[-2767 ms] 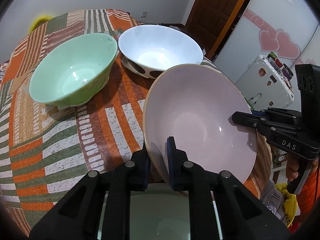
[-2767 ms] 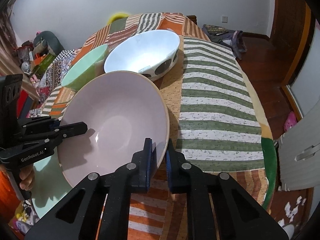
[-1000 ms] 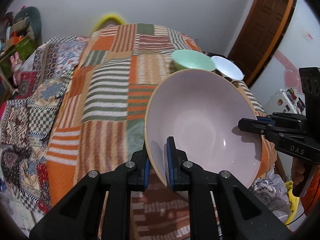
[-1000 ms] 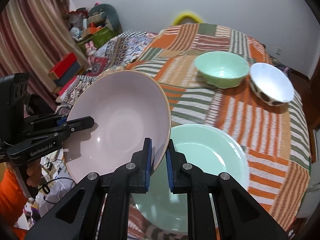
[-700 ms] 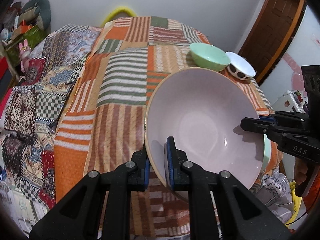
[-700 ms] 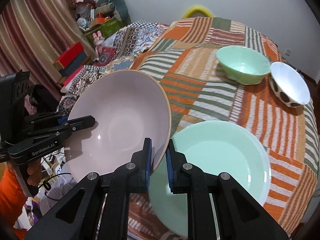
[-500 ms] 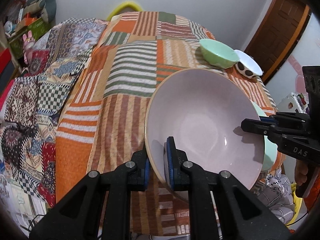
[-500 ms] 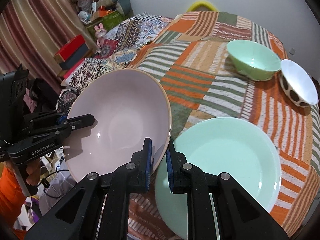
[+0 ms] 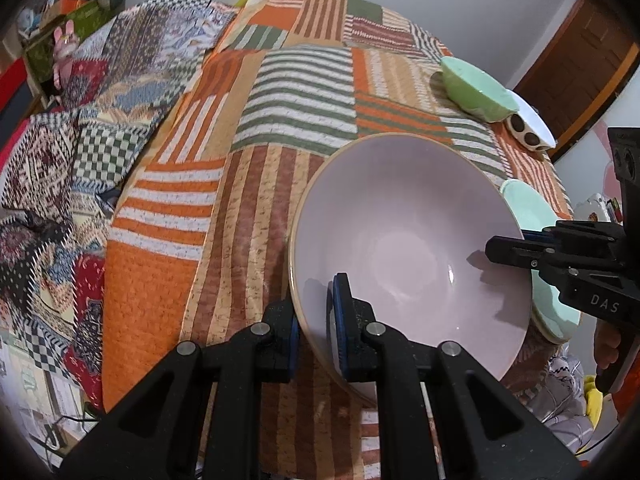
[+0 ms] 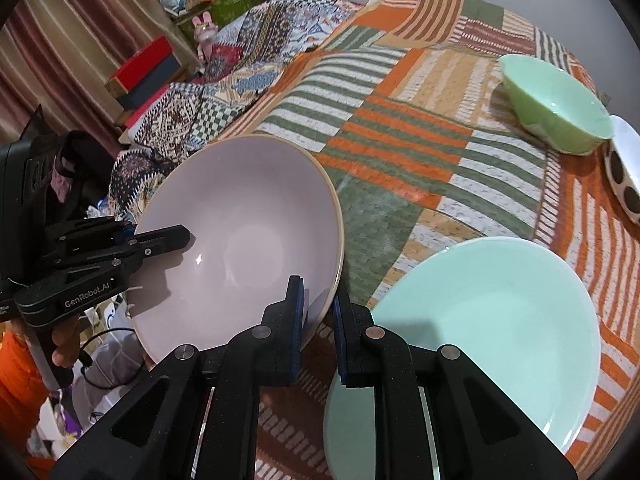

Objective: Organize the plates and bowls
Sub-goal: 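Lift the pink bowl with the left gripper and carry it beside the plate stack, then lower the pink bowl onto the bedspread and open the left gripper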

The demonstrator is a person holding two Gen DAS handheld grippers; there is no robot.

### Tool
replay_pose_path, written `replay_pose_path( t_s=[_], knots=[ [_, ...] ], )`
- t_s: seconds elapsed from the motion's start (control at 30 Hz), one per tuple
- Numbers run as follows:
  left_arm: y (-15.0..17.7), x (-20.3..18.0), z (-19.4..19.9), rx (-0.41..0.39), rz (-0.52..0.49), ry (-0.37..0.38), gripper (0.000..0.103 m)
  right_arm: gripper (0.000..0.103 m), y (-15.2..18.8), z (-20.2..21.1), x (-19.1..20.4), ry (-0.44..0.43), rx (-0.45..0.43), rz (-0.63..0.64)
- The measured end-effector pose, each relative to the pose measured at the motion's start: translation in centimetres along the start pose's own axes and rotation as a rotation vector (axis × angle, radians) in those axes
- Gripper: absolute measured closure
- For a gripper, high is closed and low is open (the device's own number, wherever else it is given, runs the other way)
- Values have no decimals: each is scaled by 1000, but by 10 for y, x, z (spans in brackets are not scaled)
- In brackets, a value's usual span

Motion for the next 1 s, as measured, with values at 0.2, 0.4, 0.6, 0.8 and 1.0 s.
replay_pose_path(
  t_s=[0.2,0.4,0.6,0.8,1.0],
  knots=[
    [-2,5,-10,5,12,-1,89,90,-1,-12,-3,-6,29,13],
    [-3,5,-15,-9,11,0,89,90,-6,-15,-3,-8,27,26],
    [-2,3,-13,-23,-18,-19,89,89,-3,-16,-5,-10,37,36],
    [0,5,-13,-14,-4,-20,89,89,-5,-13,-4,-1,29,40],
    [1,4,-11,-7,-1,-42,89,89,-7,-3,-8,-1,9,36]
  ],
)
Point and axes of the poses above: each gripper's, at about its wrist camera, not at the fingertips, and z roughly against the way its jaws point, x to its left, y to its underside, the point moved 10 cm from there along -z, roughly the way its jaws point, and after that the axes turned 10 degrees about z, right-handed, at the moved point
